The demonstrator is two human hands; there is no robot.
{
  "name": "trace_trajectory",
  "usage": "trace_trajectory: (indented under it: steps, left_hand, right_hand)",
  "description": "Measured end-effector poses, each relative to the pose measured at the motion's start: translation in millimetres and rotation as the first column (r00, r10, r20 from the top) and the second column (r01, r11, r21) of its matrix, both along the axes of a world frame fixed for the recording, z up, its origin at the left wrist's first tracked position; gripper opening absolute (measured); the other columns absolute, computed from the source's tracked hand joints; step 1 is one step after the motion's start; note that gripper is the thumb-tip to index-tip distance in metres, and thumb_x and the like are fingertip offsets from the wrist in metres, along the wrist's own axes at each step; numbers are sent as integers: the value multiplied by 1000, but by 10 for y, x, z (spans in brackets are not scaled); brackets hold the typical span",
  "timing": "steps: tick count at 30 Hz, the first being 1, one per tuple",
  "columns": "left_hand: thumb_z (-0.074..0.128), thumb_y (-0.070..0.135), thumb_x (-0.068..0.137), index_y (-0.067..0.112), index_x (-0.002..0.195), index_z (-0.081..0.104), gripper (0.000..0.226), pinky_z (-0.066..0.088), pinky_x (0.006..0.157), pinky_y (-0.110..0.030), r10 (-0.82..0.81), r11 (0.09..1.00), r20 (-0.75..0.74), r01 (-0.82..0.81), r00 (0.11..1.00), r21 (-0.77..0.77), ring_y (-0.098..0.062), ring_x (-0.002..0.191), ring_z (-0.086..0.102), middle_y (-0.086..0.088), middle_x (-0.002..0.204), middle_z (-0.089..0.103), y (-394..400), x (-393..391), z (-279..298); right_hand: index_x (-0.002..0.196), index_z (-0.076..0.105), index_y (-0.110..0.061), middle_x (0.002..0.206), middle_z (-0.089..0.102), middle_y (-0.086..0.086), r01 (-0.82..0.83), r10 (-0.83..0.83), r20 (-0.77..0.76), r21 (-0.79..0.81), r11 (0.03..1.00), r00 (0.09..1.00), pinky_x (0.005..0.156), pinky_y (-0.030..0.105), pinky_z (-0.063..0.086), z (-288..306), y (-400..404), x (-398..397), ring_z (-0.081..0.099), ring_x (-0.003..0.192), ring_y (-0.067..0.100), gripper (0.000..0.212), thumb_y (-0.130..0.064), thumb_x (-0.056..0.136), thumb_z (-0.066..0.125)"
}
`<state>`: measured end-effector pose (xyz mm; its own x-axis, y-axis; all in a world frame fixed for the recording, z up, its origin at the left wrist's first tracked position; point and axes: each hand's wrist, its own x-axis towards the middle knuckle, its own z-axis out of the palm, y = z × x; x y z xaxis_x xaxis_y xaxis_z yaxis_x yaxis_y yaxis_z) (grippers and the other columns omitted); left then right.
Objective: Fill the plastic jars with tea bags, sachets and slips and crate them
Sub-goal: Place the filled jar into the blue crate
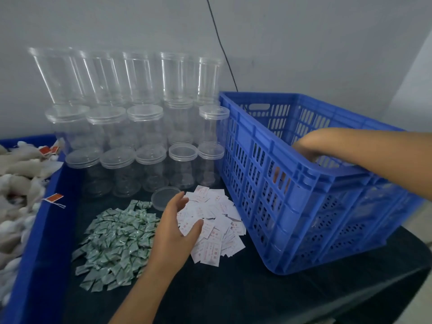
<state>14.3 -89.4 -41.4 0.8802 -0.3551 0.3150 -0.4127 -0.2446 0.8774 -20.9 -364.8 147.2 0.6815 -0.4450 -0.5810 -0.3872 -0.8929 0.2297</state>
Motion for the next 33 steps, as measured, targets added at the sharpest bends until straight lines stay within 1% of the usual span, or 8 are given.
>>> trace_trajectory:
  steps: [2, 8, 11, 18, 21, 24, 28, 33]
  left_hand:
    - [72, 20, 82, 32, 138, 36, 68, 34, 93, -11, -1, 1000, -1, 1, 1000, -2, 7, 121, 44, 16, 128, 52, 3, -12, 10]
    - [71, 19, 83, 32, 137, 37, 65, 33, 91, -7, 9, 1000, 7, -9, 1000, -8, 11, 120, 43, 18, 127, 51, 50, 20, 37]
    - [71, 18, 83, 30, 137, 39, 64, 33, 88, 0, 27, 999, 18, -27, 999, -18, 13, 117, 44, 20, 126, 52, 82, 61, 78]
    - [71, 18, 83, 52, 122, 37, 62, 33, 86, 0, 84, 995, 33, -82, 996, -59, 22, 114, 40, 39, 115, 49, 224, 87, 148]
    - [71, 23, 82, 50, 124, 35, 61, 34, 93, -9, 83, 995, 9, -82, 997, -58, 23, 115, 38, 45, 116, 45, 295, 108, 130]
    - [72, 23, 82, 48, 126, 34, 63, 29, 89, 2, 87, 995, -6, -87, 996, -55, 19, 118, 38, 37, 120, 48, 353, 136, 106]
    - [71, 22, 83, 40, 133, 35, 64, 29, 90, 2, 87, 994, -21, -88, 996, -59, 17, 118, 40, 34, 121, 49, 393, 156, 62]
    - [68, 32, 84, 50, 126, 31, 59, 28, 88, 4, 126, 992, 48, -125, 991, -28, 21, 119, 34, 35, 125, 41, 351, 108, 249]
  right_hand:
    - [125, 57, -12, 106, 59, -3, -101, 101, 2, -4, 995, 995, 90, 37, 52, 211, 39, 70, 61, 100, 24, 21, -14, 105, 51]
    - [117, 66, -7, 84, 65, 3, -167, 197, 521, -104, 980, 830, 63, 29, 47, 945, 132, 470, 61, 79, 21, 21, -12, 100, 56]
    - [121, 68, -10, 108, 70, 7, -226, 288, 652, -179, 957, 702, 82, 31, 44, 1031, 340, 813, 60, 96, 26, 29, -26, 97, 62]
    - [154, 33, -9, 160, 33, 13, -183, 234, 490, -150, 972, 840, 118, 48, 29, 484, 543, 1713, 35, 144, 35, 91, -71, 90, 52]
    - [160, 20, -22, 166, 19, 8, -114, 225, 410, -279, 954, 884, 120, 61, 6, 300, 552, 1926, 13, 153, 36, 100, -84, 85, 39]
    - [159, 22, -25, 164, 23, 12, -79, 213, 419, -314, 946, 883, 117, 66, -8, 193, 499, 2044, 7, 154, 36, 95, -84, 86, 35]
    - [154, 35, -24, 160, 34, 11, -56, 202, 480, -301, 952, 854, 117, 65, 0, 295, 510, 2030, 23, 149, 38, 94, -83, 82, 46]
    - [149, 42, -11, 159, 36, 10, -212, 245, 536, -123, 969, 808, 102, 46, 46, 618, 842, 1681, 42, 139, 35, 94, -78, 83, 53]
